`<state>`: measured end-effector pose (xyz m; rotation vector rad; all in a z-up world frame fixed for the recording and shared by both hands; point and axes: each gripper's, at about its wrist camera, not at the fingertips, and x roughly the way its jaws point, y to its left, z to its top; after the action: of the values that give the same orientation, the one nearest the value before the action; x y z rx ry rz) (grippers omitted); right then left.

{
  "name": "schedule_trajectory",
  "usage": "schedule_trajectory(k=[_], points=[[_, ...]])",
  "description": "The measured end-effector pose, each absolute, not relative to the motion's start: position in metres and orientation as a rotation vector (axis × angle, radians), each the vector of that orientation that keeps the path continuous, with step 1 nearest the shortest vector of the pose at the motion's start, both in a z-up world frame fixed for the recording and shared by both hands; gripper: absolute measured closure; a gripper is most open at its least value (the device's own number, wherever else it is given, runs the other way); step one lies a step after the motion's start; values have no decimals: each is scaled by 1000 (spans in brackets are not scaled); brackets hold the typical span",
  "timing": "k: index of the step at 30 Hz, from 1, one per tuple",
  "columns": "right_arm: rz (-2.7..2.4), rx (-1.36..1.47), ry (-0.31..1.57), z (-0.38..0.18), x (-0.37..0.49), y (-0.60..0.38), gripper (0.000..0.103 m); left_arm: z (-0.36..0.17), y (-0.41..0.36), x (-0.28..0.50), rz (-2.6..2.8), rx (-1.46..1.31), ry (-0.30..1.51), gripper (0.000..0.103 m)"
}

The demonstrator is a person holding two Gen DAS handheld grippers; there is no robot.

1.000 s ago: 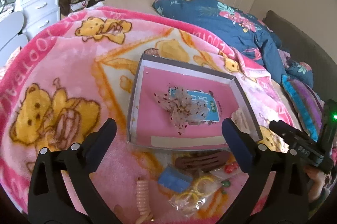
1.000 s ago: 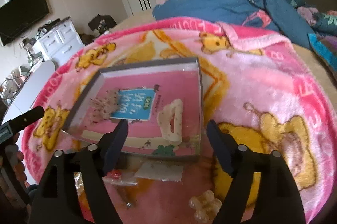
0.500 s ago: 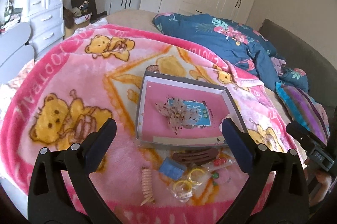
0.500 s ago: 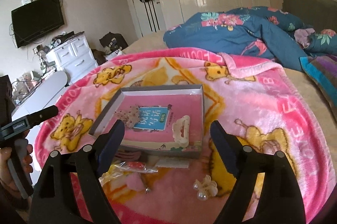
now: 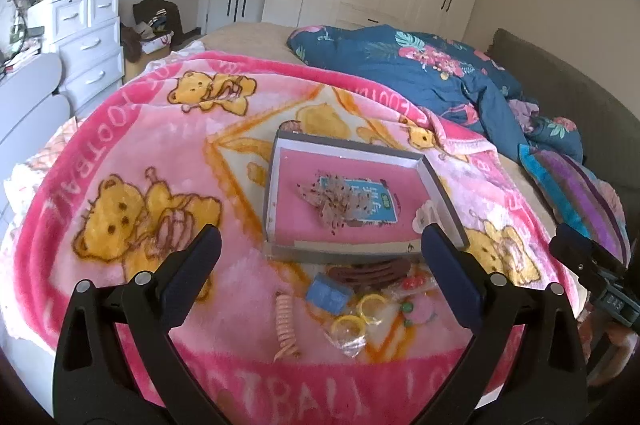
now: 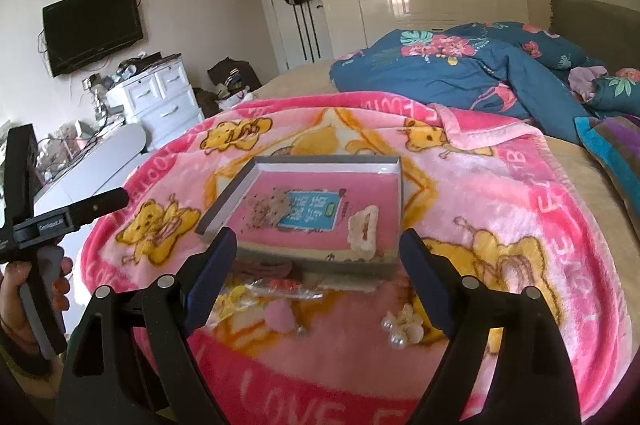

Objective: Organize jewelry
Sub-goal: 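Withdraw both tools from the box toward the remaining jewelry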

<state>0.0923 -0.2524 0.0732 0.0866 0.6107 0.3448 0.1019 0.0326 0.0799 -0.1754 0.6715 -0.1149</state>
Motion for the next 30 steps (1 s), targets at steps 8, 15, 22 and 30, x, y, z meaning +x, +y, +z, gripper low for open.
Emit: schedule_trajectory(k=[8, 15, 22, 30], points=[[368, 62, 647, 57, 78, -243, 20, 64, 27, 95, -111, -136, 716, 9], [376, 49, 680, 41, 70, -237, 20, 46, 21, 90, -112, -101, 756, 9], [388, 26, 714, 24, 66, -230, 20, 25, 14, 82, -132, -67, 808, 9], [418, 16, 768, 4, 66, -219, 20, 2, 16, 83, -128, -52, 868, 9]])
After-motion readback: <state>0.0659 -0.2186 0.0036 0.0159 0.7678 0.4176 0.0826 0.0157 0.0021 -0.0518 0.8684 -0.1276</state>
